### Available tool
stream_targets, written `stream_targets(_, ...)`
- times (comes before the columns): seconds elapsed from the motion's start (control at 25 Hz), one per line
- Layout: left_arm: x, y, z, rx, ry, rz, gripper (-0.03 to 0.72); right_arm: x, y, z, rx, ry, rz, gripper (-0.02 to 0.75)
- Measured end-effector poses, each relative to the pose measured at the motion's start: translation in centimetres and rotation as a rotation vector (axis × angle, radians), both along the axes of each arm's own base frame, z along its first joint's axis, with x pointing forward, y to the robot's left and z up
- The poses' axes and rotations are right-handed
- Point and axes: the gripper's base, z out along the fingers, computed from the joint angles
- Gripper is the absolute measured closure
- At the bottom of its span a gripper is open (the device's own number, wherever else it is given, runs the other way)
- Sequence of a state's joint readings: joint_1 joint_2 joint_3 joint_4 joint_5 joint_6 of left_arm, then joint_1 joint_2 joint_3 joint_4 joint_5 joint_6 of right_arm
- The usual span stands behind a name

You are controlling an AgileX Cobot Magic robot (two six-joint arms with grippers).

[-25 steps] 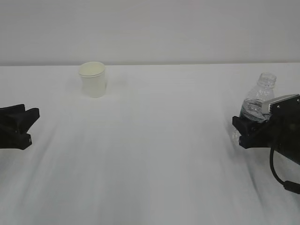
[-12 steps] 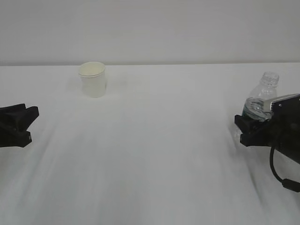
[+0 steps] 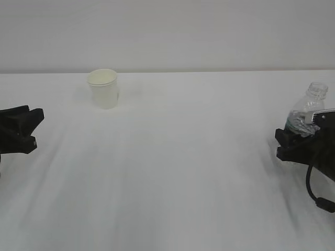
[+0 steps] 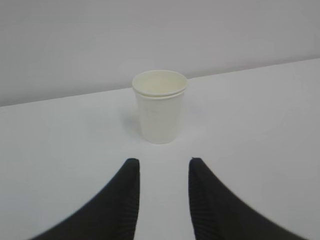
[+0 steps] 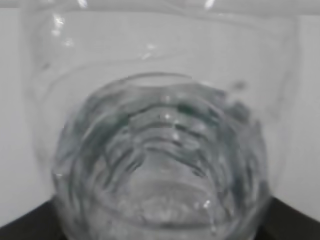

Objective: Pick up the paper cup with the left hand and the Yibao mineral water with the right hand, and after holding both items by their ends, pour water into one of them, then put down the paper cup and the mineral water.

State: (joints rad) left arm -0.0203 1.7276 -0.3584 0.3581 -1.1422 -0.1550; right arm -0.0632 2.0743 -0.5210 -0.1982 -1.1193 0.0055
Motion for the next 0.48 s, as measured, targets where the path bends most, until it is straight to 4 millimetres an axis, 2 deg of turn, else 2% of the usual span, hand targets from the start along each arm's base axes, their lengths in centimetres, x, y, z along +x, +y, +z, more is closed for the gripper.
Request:
stream_targets(0.28,0.3,0.1,0.1,-0.004,-0.007,0.014,0.459,0.0,0.0,0.0,0.005,0.001,-0.002,0.29)
stream_targets(0.48,2.2,0.1,-1.0,0.001,0.008,0.016,0.468,0.0,0.1,0.0,0.004,0.001,0.007,0.29)
